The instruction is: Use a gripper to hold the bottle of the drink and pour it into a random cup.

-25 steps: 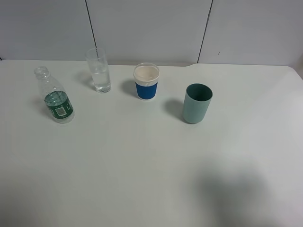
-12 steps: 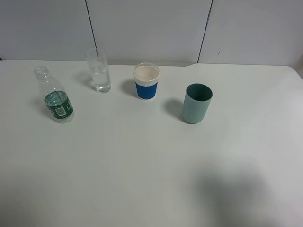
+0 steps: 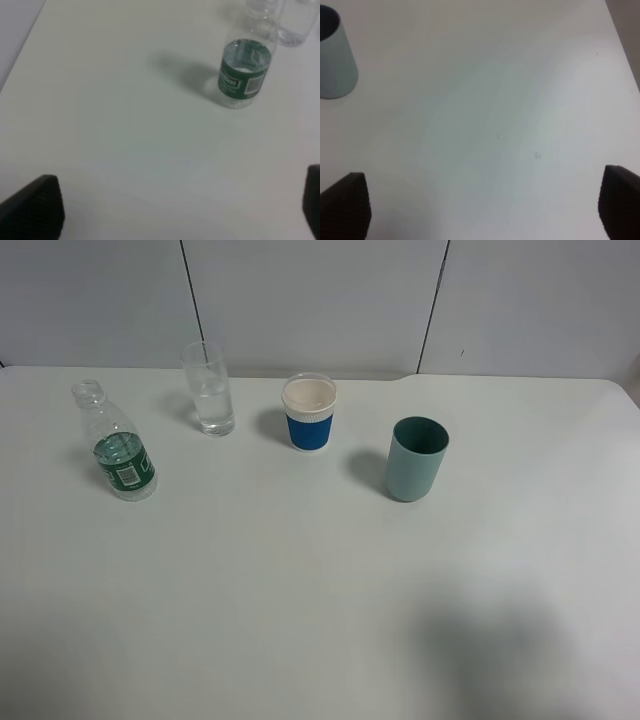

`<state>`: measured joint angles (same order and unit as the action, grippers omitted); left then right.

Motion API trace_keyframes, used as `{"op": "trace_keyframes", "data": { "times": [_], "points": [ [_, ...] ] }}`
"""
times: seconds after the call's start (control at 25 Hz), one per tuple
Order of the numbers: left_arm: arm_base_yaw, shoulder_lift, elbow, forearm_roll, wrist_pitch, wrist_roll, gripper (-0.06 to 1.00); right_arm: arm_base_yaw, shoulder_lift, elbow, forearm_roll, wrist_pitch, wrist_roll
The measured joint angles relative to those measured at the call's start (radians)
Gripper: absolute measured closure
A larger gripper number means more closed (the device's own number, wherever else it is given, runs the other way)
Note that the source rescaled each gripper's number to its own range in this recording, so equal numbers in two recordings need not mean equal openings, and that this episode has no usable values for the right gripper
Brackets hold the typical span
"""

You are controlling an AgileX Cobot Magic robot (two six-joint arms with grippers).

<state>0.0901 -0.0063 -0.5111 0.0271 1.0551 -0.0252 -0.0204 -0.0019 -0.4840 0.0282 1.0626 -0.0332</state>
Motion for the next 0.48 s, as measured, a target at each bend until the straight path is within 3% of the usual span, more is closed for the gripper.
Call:
{"op": "trace_keyframes", "data": {
  "times": [0.48],
  "points": [
    [0.0, 0.0, 0.0, 0.0, 0.0, 0.0, 0.02, 0.0, 0.0, 0.0, 0.0, 0.0, 0.0]
  ]
}}
